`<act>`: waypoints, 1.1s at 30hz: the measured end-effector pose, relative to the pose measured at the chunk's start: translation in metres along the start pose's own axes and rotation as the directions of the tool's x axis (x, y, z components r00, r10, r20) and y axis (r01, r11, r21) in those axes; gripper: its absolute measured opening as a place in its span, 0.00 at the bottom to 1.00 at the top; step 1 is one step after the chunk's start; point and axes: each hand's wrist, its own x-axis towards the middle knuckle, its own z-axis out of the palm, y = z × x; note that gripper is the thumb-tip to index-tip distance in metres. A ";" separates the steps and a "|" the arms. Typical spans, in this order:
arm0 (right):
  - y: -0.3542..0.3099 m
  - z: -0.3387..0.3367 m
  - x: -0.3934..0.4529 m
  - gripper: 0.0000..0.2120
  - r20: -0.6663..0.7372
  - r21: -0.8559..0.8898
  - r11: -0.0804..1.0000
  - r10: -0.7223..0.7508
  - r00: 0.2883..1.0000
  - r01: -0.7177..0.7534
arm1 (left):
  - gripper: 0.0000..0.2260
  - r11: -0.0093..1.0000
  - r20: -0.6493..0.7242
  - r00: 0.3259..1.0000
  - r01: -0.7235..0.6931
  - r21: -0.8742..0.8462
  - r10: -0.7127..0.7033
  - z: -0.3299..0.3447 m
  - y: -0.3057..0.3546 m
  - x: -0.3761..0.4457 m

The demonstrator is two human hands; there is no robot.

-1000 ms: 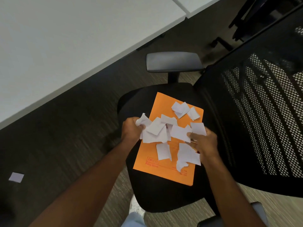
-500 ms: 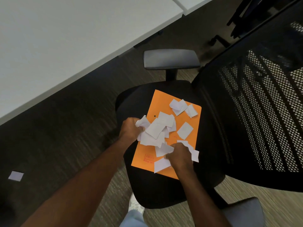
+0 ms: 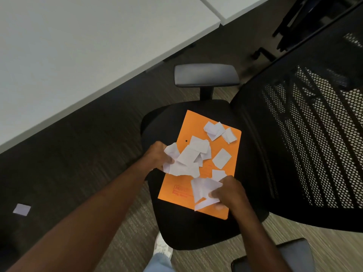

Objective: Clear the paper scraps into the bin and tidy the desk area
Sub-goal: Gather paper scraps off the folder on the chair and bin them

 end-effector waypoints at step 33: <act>-0.207 0.173 -0.157 0.02 0.031 0.131 0.797 -0.598 0.801 0.590 | 0.20 0.946 -0.327 0.913 0.148 -0.289 -0.243 -0.161 -0.273 -0.164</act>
